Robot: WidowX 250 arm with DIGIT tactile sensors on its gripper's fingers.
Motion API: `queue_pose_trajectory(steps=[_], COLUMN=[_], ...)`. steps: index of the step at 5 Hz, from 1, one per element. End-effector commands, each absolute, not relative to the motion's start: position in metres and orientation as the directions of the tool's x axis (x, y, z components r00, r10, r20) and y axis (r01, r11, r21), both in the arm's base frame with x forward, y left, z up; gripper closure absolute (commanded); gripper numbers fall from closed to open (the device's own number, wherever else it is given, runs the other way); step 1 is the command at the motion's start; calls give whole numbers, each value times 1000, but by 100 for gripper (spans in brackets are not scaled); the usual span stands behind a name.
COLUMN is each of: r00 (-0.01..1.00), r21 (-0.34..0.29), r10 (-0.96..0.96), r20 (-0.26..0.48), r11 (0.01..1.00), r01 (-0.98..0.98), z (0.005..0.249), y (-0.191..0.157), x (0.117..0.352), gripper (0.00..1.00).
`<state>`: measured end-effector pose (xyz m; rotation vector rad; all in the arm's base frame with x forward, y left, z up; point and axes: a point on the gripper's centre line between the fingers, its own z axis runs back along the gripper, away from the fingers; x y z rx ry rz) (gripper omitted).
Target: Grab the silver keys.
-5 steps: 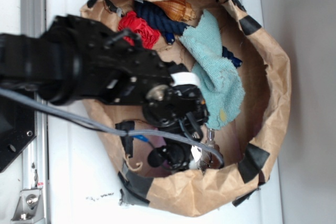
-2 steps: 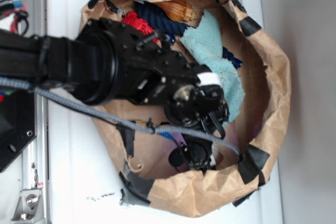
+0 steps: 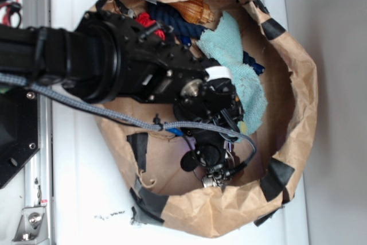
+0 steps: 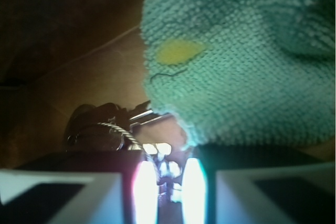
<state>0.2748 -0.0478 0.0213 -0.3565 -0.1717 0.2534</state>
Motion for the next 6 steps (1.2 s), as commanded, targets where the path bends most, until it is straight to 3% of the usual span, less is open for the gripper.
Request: queue_pose_trajectory(steps=[1, 4, 6], r00=[953, 949, 960], r21=[-362, -364, -419], r10=[262, 263, 205], r20=[151, 173, 189], r11=[912, 913, 901], r01=[-193, -187, -110], z=[27, 37, 60], y=[-49, -45, -44], x=[274, 274, 264], gripper=[100, 100, 100])
